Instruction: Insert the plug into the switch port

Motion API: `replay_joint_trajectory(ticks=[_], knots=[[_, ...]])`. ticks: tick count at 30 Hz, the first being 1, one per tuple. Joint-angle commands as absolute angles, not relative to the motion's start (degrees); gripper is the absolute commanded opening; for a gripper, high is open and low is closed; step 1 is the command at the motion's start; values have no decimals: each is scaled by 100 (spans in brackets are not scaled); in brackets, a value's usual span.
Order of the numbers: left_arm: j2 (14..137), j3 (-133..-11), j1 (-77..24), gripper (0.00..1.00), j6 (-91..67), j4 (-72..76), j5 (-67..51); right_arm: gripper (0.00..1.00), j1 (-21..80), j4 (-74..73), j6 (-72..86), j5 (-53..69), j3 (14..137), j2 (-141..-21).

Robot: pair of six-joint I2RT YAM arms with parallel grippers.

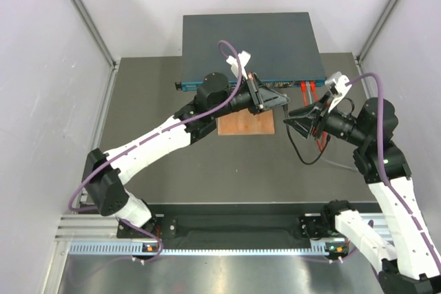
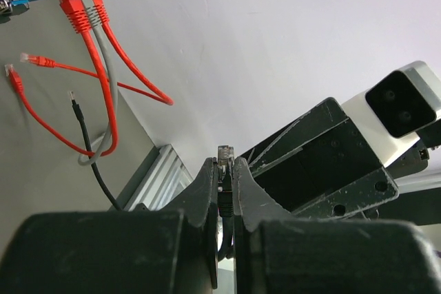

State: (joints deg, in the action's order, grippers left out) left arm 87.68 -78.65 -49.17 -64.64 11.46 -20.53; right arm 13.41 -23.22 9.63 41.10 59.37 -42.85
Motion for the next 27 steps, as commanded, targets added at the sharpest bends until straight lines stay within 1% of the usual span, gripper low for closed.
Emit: replay_joint_trajectory(ticks=[1, 2, 5, 7, 8, 10, 11, 13, 14, 15, 16, 19, 21, 23, 27], knots=[[8754, -7849, -4975, 0, -6548, 1661, -2074, 36, 1371, -1820, 1186, 4078, 5906, -4342], [8754, -7849, -4983, 0, -6565, 1687, -2074, 32, 1371, -1819, 1213, 4052, 5898, -4368], [8771, -7840, -4983, 0, -6574, 1740, -2092, 28, 1371, -1819, 1265, 4025, 5845, -4394], [8771, -7840, -4983, 0, -6566, 1740, -2092, 17, 1371, -1872, 1257, 3990, 5836, -4412], [8771, -7840, -4983, 0, -6548, 1749, -2074, 7, 1371, -1916, 1222, 3964, 5853, -4403], [8754, -7822, -4983, 0, -6522, 1732, -2057, 1, 1371, -2029, 1187, 3868, 5888, -4421], [8763, -7831, -4983, 0, -6452, 1705, -2039, 0, 1371, -2178, 1134, 3841, 5932, -4438], [8719, -7849, -4975, 32, -6364, 1539, -1899, 0, 1371, -2372, 1090, 3658, 6047, -4447], [8710, -7883, -4975, 44, -6198, 1495, -1846, 0, 1371, -2651, 1099, 3508, 6143, -4447], [8693, -7927, -4966, 52, -6092, 1320, -1706, 0, 1371, -2811, 1107, 3342, 6196, -4447], [8658, -8076, -4914, 69, -5978, 1214, -1635, 0, 1371, -2960, 1099, 3096, 6248, -4439], [8517, -8322, -4782, 86, -5416, 985, -1320, 0, 1362, -3269, 1142, 2927, 6179, -4299], [8403, -8367, -4729, 91, -5046, 897, -1100, 0, 1284, -3331, 1344, 2848, 6082, -4271], [8262, -8394, -4685, 99, -4773, 739, -923, 0, 1231, -3296, 1537, 2699, 6021, -4333], [8016, -8262, -4658, 99, -4509, 545, -800, 0, 1178, -3322, 1845, 2365, 6204, -4727]])
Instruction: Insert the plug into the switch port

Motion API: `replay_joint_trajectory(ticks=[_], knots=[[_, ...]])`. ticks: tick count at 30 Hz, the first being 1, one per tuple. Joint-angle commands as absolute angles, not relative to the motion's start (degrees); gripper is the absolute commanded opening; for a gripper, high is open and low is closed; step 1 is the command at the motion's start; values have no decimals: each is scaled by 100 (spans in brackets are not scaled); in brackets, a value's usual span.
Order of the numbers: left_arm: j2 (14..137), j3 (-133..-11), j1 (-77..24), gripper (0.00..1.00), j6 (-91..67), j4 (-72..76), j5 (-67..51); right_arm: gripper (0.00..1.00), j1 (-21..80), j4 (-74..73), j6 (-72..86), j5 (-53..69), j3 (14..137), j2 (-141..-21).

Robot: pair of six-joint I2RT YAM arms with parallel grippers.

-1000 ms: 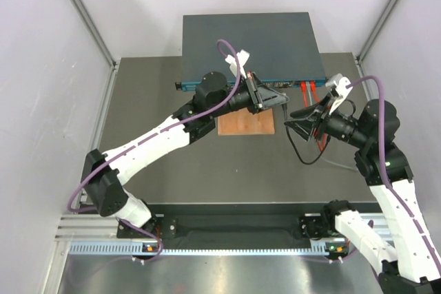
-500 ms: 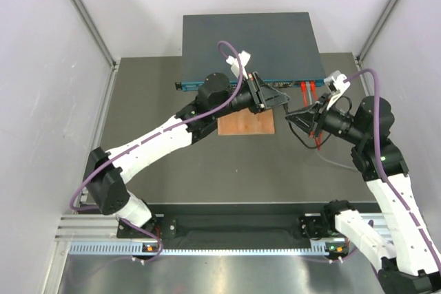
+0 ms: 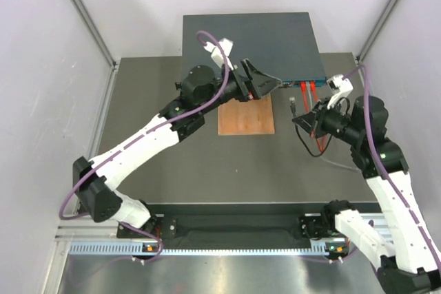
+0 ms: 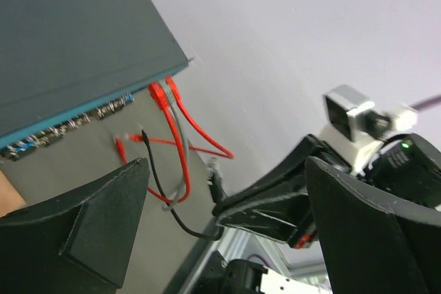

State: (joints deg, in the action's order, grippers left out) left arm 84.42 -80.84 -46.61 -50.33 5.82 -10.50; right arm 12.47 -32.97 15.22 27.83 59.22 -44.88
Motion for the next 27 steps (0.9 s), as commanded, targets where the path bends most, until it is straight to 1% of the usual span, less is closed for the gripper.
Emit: replay_joint_trajectory(ticks=[1, 5, 11, 27], knots=[[7990, -8218, -4658, 99, -4448, 501, -774, 0, 1178, -3548, 1863, 2112, 6309, -4998], [7866, -8191, -4649, 99, -4237, 203, -537, 0, 1178, -3735, 1854, 1723, 6828, -5414], [7734, -8051, -4588, 99, -4184, 220, -475, 0, 1169, -3954, 1819, 1345, 7189, -5792], [7629, -7831, -4447, 99, -4333, 290, -580, 0, 1151, -4166, 1688, 1309, 7796, -6573]])
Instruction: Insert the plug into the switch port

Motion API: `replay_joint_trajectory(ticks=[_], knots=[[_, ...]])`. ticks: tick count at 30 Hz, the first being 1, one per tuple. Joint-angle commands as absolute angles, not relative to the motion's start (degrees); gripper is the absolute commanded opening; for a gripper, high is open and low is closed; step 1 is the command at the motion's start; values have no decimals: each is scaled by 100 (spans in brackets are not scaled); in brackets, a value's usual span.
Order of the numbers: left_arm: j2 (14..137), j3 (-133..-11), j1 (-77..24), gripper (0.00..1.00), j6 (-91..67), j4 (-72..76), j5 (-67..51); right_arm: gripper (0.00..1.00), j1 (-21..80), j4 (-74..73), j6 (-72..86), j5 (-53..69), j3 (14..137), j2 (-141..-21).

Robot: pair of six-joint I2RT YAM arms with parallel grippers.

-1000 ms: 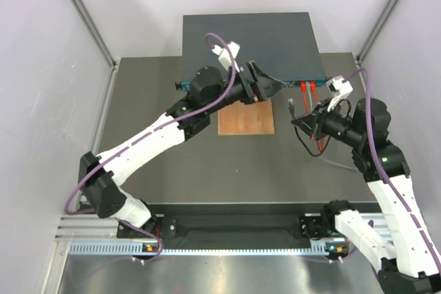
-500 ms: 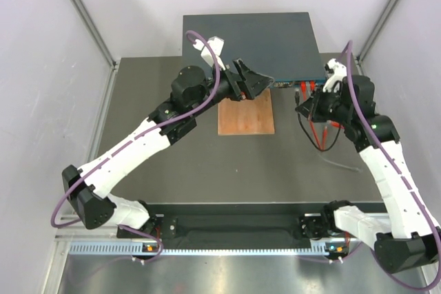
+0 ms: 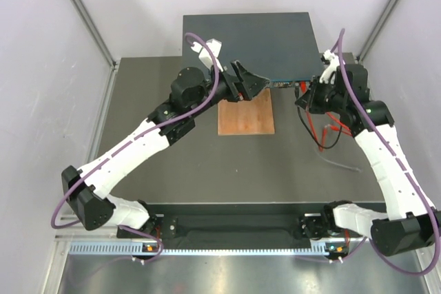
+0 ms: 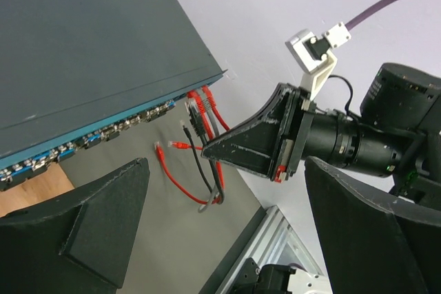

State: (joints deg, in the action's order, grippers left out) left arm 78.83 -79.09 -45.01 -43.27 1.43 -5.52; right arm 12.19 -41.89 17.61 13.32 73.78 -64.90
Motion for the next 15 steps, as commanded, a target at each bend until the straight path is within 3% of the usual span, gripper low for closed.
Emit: replay_joint_trajectory(ticks=[1, 15], knots=[[7612, -7831, -4439, 99, -4350, 290, -580, 0, 1125, -4192, 1696, 1318, 7831, -6618], [7620, -7787, -4219, 99, -4403, 316, -686, 0, 949, -4298, 1793, 1450, 8077, -6987]])
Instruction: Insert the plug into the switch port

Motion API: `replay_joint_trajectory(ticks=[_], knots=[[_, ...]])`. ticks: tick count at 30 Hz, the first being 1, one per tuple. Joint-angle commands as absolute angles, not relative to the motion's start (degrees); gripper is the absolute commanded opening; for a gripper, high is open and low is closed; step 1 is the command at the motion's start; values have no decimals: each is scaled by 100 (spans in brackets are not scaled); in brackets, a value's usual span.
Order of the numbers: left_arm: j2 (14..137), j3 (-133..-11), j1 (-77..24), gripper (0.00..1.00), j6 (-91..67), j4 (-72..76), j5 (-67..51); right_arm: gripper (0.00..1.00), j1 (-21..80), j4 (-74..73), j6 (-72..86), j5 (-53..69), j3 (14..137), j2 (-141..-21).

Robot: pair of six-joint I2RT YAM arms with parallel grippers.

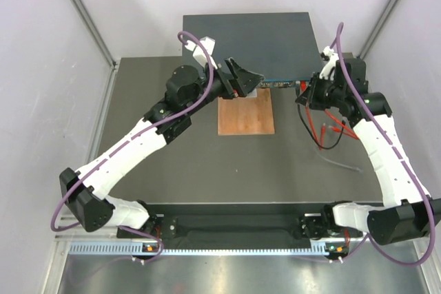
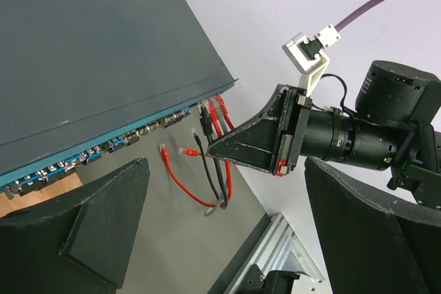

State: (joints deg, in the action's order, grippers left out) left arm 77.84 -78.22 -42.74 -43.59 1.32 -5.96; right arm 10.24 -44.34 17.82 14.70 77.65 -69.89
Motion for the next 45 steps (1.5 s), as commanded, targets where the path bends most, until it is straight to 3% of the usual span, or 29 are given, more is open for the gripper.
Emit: replay_joint_trajectory(ticks=[1, 25, 45], knots=[[7611, -7787, -4210, 99, -4429, 316, -720, 0, 949, -4307, 1776, 1476, 8068, -6970], [7805, -7796, -4148, 99, -4623, 501, -967, 0, 949, -4307, 1661, 1477, 7594, -6653], [7787, -7734, -4148, 99, -4772, 510, -967, 0, 685, -4307, 2021, 1775, 8059, -7075]])
